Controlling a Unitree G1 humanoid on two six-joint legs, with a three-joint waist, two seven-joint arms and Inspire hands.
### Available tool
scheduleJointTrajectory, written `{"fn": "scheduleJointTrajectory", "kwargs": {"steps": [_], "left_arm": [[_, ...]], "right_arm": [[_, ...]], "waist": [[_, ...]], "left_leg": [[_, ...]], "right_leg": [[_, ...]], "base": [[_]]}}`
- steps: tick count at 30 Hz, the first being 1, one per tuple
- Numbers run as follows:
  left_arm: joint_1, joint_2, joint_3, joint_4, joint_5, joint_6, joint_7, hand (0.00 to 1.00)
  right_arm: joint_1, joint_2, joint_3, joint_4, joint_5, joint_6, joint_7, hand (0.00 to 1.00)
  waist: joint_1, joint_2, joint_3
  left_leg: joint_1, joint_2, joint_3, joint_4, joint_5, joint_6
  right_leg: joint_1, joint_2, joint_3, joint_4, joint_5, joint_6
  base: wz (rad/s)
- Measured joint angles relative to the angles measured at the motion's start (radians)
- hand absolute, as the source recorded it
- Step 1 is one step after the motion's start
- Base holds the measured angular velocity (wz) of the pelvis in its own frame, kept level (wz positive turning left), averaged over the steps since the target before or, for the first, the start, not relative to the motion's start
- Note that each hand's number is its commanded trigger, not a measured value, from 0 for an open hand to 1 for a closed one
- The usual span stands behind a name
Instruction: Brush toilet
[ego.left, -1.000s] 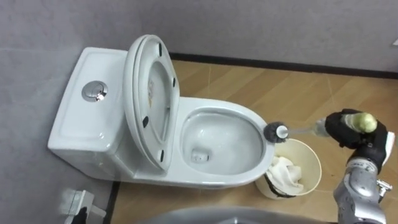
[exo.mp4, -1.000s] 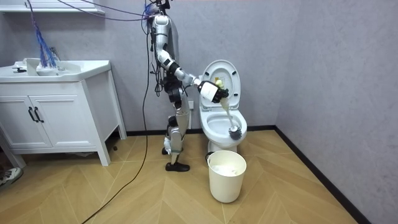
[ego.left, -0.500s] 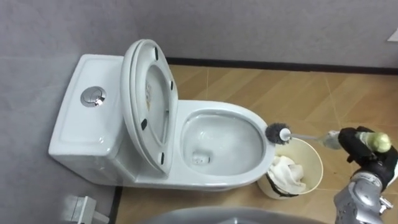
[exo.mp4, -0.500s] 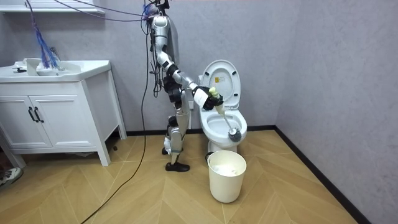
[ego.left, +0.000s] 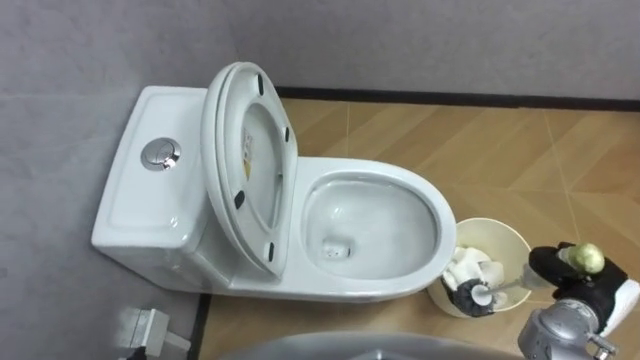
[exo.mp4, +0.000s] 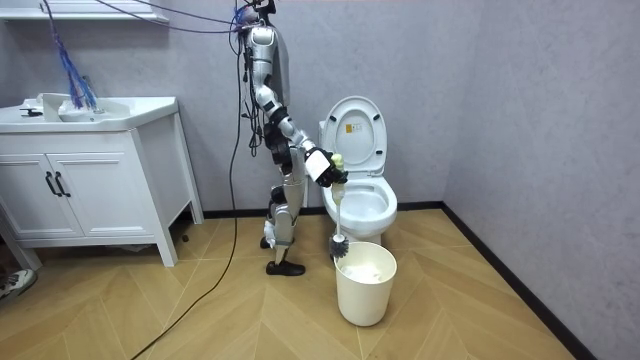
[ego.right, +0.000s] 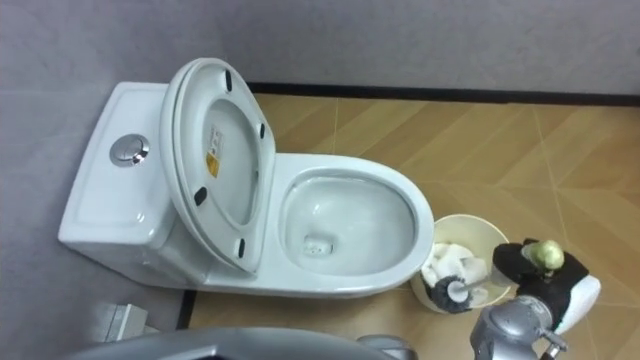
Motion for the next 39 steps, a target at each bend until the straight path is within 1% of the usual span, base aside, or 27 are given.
{"fn": "scheduleJointTrajectory", "kwargs": {"steps": [2,5,16,24,26,30,31,33,39], "left_arm": [[0.002,0.0,0.0,0.002,0.0,0.001,0.0,0.0],[0.002,0.0,0.0,0.003,0.0,0.001,0.0,0.0],[0.0,0.0,0.0,0.003,0.0,0.001,-0.001,0.0],[-0.001,0.0,-0.001,0.006,0.0,0.006,-0.001,0.0],[-0.004,0.0,-0.003,0.006,0.001,0.015,-0.006,0.0],[-0.01,0.003,-0.001,0.006,0.0,0.016,-0.025,0.0],[-0.011,0.005,0.0,0.008,0.0,0.016,-0.033,0.0],[-0.011,0.005,0.0,0.012,0.0,0.016,-0.037,0.0],[-0.009,0.006,0.005,0.023,0.024,0.012,-0.04,0.0]], "right_arm": [[0.0,0.0,0.013,0.0,0.0,0.0,-0.007,1.0],[0.0,0.0,0.014,0.0,0.0,0.0,-0.009,1.0],[0.0,0.0,0.024,0.001,0.0,0.0,-0.009,1.0],[-0.004,0.0,0.031,0.009,-0.003,0.002,-0.007,1.0],[-0.014,-0.001,0.041,0.01,-0.003,0.011,-0.007,1.0],[-0.028,-0.004,0.041,0.01,-0.003,0.014,-0.007,1.0],[-0.034,-0.006,0.041,0.01,-0.003,0.015,-0.007,1.0],[-0.042,-0.01,0.041,0.009,-0.001,0.015,-0.007,1.0],[-0.077,-0.05,0.028,-0.008,0.014,0.014,-0.036,1.0]], "waist": [[0.0,-0.005,0.0019],[0.0,-0.005,0.0044],[0.001,-0.006,0.0033],[0.003,-0.011,0.0003],[0.002,-0.014,0.0013],[0.004,-0.018,0.0021],[0.006,-0.018,0.0024],[0.01,-0.018,0.0024],[0.026,-0.019,0.0032]], "left_leg": [[0.0,0.0,0.001,0.0,0.0,0.0],[-0.001,-0.001,0.001,0.0,0.0,0.0],[-0.004,-0.001,0.002,0.001,0.0,0.0],[-0.005,0.0,0.002,0.001,0.0,0.0],[-0.006,0.0,0.002,0.001,0.0,0.0],[-0.006,-0.001,0.002,0.0,0.0,0.0],[-0.005,-0.001,0.001,-0.001,0.0,0.0],[-0.003,-0.001,-0.001,-0.001,0.0,0.0],[0.001,-0.001,0.002,-0.002,0.0,0.0]], "right_leg": [[0.0,0.0,0.0,-0.001,0.0,0.0],[0.0,-0.001,0.0,-0.003,-0.001,0.001],[0.0,0.0,0.0,-0.011,-0.002,0.001],[0.001,0.001,0.0,-0.013,-0.002,0.001],[0.001,0.001,0.0,-0.014,-0.002,0.001],[0.0,0.0,0.001,-0.015,-0.001,0.001],[0.0,0.0,0.008,-0.014,-0.001,0.001],[0.001,0.001,0.013,-0.014,-0.001,0.002],[0.003,0.003,0.021,-0.013,-0.001,0.002]], "base": [[0.0],[0.0],[0.0],[0.0],[0.0],[0.0],[-0.05],[-0.06],[-0.03]]}}
